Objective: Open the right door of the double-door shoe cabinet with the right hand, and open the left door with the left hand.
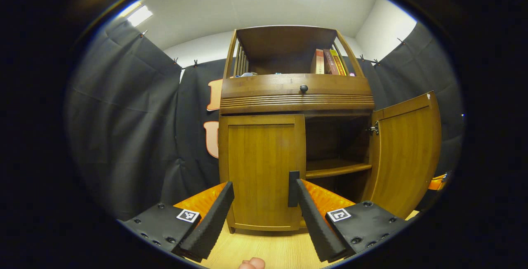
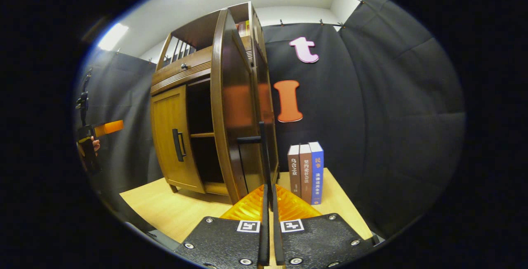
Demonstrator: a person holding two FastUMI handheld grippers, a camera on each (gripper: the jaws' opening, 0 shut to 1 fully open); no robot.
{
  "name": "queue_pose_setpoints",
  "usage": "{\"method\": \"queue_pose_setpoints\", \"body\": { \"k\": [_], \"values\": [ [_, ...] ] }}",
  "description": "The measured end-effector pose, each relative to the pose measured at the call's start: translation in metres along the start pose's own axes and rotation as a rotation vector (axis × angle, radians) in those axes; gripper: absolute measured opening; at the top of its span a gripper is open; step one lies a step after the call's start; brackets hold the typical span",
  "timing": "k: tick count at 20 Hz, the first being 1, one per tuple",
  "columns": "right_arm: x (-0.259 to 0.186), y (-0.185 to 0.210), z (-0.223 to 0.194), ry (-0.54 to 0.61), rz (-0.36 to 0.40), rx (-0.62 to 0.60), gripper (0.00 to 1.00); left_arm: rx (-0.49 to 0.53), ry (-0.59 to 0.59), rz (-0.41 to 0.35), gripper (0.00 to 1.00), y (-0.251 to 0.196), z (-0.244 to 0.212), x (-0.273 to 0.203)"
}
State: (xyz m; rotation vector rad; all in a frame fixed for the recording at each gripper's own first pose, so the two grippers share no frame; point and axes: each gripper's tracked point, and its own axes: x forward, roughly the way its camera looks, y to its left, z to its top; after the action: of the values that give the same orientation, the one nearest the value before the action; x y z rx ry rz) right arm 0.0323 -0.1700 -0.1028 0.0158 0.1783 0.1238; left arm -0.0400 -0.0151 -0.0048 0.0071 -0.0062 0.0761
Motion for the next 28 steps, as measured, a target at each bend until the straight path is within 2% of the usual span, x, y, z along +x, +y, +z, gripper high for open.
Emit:
{"method": "queue_pose_setpoints", "body": {
  "k": [2, 5, 6, 11, 14, 19, 20, 23, 28],
  "values": [
    [-0.017, 0.012, 0.012, -0.013, -0.037, -0.021, 0.03, -0.011, 0.005, -0.014, 0.97, -0.004, -0.004, 0.003],
    [-0.03, 0.042, 0.021, -0.004, -0.047, -0.028, 0.03, -0.012, 0.015, -0.029, 0.98, -0.006, -0.009, 0.01],
    [-0.019, 0.057, 0.02, -0.008, -0.053, -0.031, 0.03, -0.012, 0.014, -0.034, 0.98, -0.007, -0.008, 0.011],
    [-0.016, 0.11, 0.045, -0.056, -0.049, -0.043, 0.04, -0.015, 0.005, -0.058, 0.95, -0.008, -0.01, 0.021],
    [-0.011, 0.126, 0.053, -0.074, -0.056, -0.063, 0.39, -0.04, -0.004, -0.081, 0.95, -0.009, -0.014, 0.034],
    [-0.008, 0.139, 0.062, -0.094, -0.028, 0.025, 1.0, -0.077, -0.016, -0.145, 0.95, -0.021, -0.027, 0.063],
    [-0.009, 0.139, 0.063, -0.101, -0.034, 0.03, 0.93, -0.07, -0.018, -0.145, 0.95, -0.022, -0.03, 0.071],
    [-0.013, 0.139, 0.069, -0.105, -0.037, 0.03, 0.92, -0.075, -0.001, -0.211, 0.95, -0.041, -0.051, 0.097],
    [-0.023, 0.146, 0.068, -0.098, -0.029, 0.007, 0.92, -0.02, 0.063, -0.182, 0.95, -0.053, -0.101, 0.144]
  ]
}}
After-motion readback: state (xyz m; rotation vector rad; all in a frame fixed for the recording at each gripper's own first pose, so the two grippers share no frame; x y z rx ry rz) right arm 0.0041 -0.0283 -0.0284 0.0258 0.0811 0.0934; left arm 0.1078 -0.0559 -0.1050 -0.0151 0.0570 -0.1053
